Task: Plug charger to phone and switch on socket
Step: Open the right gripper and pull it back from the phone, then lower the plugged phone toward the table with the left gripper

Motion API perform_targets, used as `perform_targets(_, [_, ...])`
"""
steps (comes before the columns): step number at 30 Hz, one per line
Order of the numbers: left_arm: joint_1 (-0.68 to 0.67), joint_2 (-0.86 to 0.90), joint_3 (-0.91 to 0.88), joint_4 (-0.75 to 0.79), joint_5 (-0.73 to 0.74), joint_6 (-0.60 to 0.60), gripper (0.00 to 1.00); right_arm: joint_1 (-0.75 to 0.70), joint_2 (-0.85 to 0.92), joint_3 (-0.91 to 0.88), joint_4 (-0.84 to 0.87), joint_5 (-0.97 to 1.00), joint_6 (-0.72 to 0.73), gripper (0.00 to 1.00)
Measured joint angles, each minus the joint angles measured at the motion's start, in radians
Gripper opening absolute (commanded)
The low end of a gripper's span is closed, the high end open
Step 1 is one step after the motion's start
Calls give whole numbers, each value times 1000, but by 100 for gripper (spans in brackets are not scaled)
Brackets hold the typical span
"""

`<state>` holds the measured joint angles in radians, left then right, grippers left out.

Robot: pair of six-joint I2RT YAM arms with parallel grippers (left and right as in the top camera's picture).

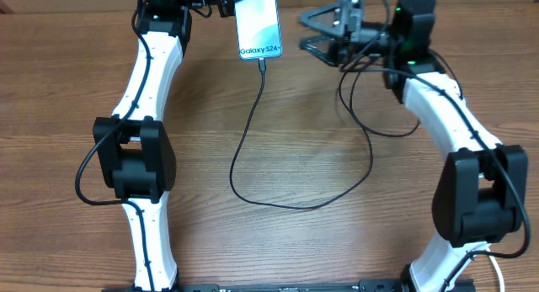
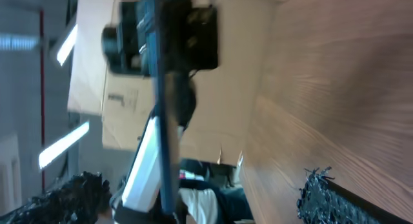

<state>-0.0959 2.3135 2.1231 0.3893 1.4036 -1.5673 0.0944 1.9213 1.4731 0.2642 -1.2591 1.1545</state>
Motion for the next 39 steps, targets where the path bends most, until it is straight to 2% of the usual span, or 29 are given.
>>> perform_targets(3, [0, 0, 0, 0, 0, 0, 4, -42, 0, 3, -145, 3, -43, 100])
perform_targets(7, [0, 0, 0, 0, 0, 3, 4, -90, 0, 11, -489, 40, -177, 100])
perform_targets(12, [0, 0, 0, -17, -1, 46, 4, -122, -2, 12, -934, 233, -387, 96])
perform_targets(15, [0, 0, 0, -108, -5, 100, 4, -127, -2, 11, -1073, 397, -465, 96])
perform_targets(21, [0, 0, 2, -420, -53, 277, 4, -127, -29, 11, -1159, 672, -528, 96])
perform_targets(25, [-3, 1, 4, -687, -127, 455, 4, -127, -129, 10, -1170, 819, -542, 97])
perform_targets(32, [-37, 2, 5, -1040, -298, 747, 4, -127, -305, 11, -1201, 970, -557, 98])
perform_targets(39, [-126, 2, 5, -1301, -526, 956, 4, -127, -342, 11, -1235, 1022, -576, 98])
